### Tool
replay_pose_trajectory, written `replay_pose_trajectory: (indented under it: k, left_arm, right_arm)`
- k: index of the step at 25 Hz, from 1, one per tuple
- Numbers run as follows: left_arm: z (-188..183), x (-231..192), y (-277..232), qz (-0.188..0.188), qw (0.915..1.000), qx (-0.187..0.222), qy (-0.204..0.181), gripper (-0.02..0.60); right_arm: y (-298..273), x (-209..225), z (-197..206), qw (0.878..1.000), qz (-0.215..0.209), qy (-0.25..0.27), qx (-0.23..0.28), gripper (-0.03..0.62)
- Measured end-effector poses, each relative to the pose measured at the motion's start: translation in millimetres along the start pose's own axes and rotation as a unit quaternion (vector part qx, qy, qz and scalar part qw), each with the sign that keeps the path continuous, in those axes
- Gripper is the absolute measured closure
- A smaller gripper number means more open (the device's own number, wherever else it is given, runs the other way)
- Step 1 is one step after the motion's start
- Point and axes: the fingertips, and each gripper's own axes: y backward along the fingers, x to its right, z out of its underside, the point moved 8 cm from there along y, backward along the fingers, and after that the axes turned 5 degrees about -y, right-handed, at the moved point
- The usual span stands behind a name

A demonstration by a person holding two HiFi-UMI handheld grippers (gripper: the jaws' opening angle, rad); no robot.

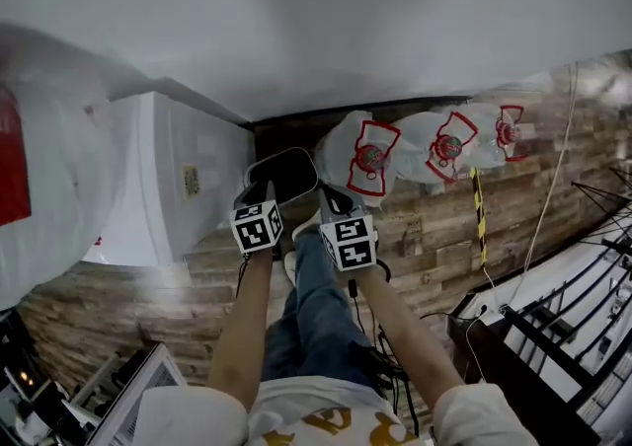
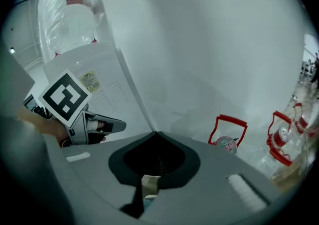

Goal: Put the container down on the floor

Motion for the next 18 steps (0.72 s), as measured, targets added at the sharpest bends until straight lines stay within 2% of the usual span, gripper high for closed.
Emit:
replay_pose_trajectory:
  k: [3,7,13,18]
  left_arm:
    - [-15,6,27,0.004,0.9995,0.024,-0.017,0.54]
    - [-34,19,65,0.013,0.996,0.058,-0.068,0.578]
    - [-57,33,121,0.057,0.9926,0.099,-0.041,0.58]
    - [-74,47,167,0.094,0.9858,0.124,-0.062,0.58]
  right_arm:
    - [21,-4,-14,1.0,0.009,0.0,0.015,0.568]
    - [55,-6,-32,0.999,0.022,-0.009,0.033,0.569]
    - [101,-26,-52,0.998,0.036,0.008,0.056,0.569]
    - [142,-48,-73,0.994,0.039,0.009,0.101,0.569]
